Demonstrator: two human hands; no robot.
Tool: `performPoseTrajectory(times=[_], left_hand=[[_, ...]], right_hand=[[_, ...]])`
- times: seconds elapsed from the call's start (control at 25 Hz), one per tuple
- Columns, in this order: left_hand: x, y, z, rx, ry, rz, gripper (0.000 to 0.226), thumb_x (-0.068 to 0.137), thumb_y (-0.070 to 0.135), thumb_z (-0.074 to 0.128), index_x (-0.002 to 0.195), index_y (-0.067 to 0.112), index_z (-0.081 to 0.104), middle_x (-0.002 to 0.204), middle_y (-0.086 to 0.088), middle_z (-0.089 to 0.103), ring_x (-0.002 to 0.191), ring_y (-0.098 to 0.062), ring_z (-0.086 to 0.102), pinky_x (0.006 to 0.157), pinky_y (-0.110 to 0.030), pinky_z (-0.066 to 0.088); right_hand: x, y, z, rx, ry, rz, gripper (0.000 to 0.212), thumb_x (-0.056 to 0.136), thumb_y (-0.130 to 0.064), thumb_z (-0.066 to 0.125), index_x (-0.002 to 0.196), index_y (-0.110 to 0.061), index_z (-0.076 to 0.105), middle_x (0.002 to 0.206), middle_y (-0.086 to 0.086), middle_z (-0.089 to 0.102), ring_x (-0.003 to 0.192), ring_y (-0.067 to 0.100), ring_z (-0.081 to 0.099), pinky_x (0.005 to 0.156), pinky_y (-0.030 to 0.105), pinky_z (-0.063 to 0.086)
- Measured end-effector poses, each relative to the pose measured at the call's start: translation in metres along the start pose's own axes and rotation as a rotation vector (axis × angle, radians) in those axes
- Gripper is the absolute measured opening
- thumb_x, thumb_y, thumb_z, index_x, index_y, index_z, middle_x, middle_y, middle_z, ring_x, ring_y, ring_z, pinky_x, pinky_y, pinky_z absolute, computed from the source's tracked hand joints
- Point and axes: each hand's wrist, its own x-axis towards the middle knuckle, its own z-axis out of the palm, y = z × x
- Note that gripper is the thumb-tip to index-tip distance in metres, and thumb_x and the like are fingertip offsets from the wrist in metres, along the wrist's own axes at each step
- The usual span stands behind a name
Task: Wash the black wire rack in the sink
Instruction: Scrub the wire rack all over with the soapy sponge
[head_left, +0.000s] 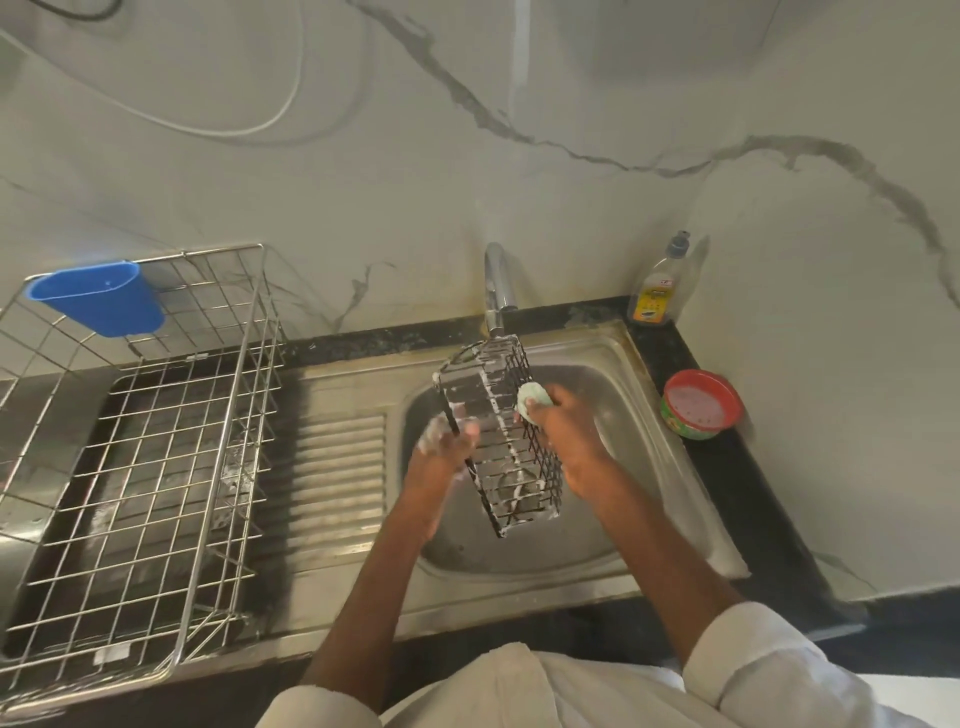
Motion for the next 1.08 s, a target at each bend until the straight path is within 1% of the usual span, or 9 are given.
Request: performPoseTrajectory(times=[0.08,0.16,0.24,0.32,0.44,0.6,0.76,0.84,1.08], left_hand=[[0.005,0.019,-0.007,0.053,0.293,0.182,0.052,0.098,0.042,0.072,0.143,0.021,0.056,0.132,-0.001,0.067,0.117,-0.014,0.065,0.103,-0.033,0.053],[0.016,0.043,-0.010,0.168,0.390,0.276,0.026,0.104,0.030,0.066,0.128,0.018,0.067,0.111,0.005,0.072,0.095,-0.007,0.068,0.081,-0.016,0.054],[0.031,0.054,-0.003,0.382,0.331,0.206,0.023,0.107,0.034,0.060,0.108,0.016,0.073,0.089,0.004,0.072,0.077,-0.011,0.065,0.068,-0.023,0.051],[0.049,0.050,0.003,0.561,0.236,0.069,0.035,0.107,0.040,0.054,0.099,0.012,0.073,0.083,-0.003,0.074,0.077,-0.020,0.071,0.076,-0.034,0.055],[0.067,0.037,0.010,0.308,0.222,-0.112,0.031,0.105,0.034,0.056,0.106,0.009,0.073,0.094,-0.024,0.078,0.072,-0.036,0.076,0.071,-0.046,0.064],[0.055,0.036,0.019,-0.014,0.301,-0.153,0.023,0.106,0.026,0.062,0.085,0.018,0.068,0.072,-0.007,0.066,0.046,-0.013,0.045,0.041,-0.025,0.031],[0.039,0.032,0.024,-0.059,0.300,-0.111,0.024,0.101,0.040,0.071,0.084,0.023,0.068,0.061,0.005,0.063,0.043,-0.006,0.041,0.040,-0.020,0.026],[0.034,0.032,0.030,-0.073,0.291,-0.084,0.026,0.100,0.041,0.072,0.080,0.024,0.066,0.060,0.005,0.062,0.042,-0.005,0.040,0.042,-0.020,0.025],[0.027,0.027,0.039,-0.193,0.346,-0.029,0.030,0.099,0.034,0.055,0.077,0.018,0.068,0.059,-0.001,0.056,0.047,-0.013,0.043,0.043,-0.021,0.029]], right_hand=[[0.000,0.010,-0.003,-0.132,0.006,-0.112,0.014,0.096,-0.012,0.065,0.109,-0.016,0.068,0.095,-0.002,0.069,0.083,0.013,0.060,0.064,0.025,0.042],[0.000,0.017,-0.006,-0.271,-0.009,-0.192,0.010,0.094,-0.013,0.067,0.102,-0.018,0.068,0.090,-0.004,0.069,0.079,0.012,0.061,0.062,0.026,0.043],[-0.001,0.018,-0.009,-0.372,-0.046,-0.248,0.010,0.095,-0.015,0.068,0.102,-0.022,0.067,0.093,-0.006,0.070,0.076,0.010,0.063,0.059,0.024,0.044],[-0.004,0.021,-0.010,-0.437,-0.095,-0.295,0.011,0.095,-0.014,0.068,0.101,-0.023,0.067,0.096,-0.007,0.070,0.074,0.008,0.063,0.056,0.019,0.044],[-0.006,0.020,-0.015,-0.525,-0.145,-0.347,0.017,0.093,-0.011,0.070,0.096,-0.026,0.065,0.096,-0.007,0.070,0.077,0.000,0.061,0.054,0.008,0.038],[-0.010,0.022,-0.025,-0.577,-0.191,-0.352,0.021,0.089,-0.010,0.074,0.096,-0.030,0.070,0.095,-0.013,0.070,0.076,-0.003,0.062,0.061,0.015,0.041],[-0.002,0.015,-0.041,-0.614,0.265,-0.244,0.019,0.084,-0.011,0.074,0.098,-0.024,0.077,0.096,-0.013,0.072,0.080,0.005,0.065,0.063,0.012,0.042],[-0.001,0.011,-0.033,-0.643,0.334,-0.183,0.019,0.085,-0.012,0.074,0.101,-0.022,0.078,0.097,-0.007,0.077,0.079,0.008,0.067,0.058,0.007,0.040],[-0.025,-0.027,0.036,-0.374,-0.078,-0.449,0.028,0.085,-0.003,0.077,0.107,-0.019,0.081,0.104,-0.007,0.078,0.088,-0.002,0.069,0.079,0.010,0.053]])
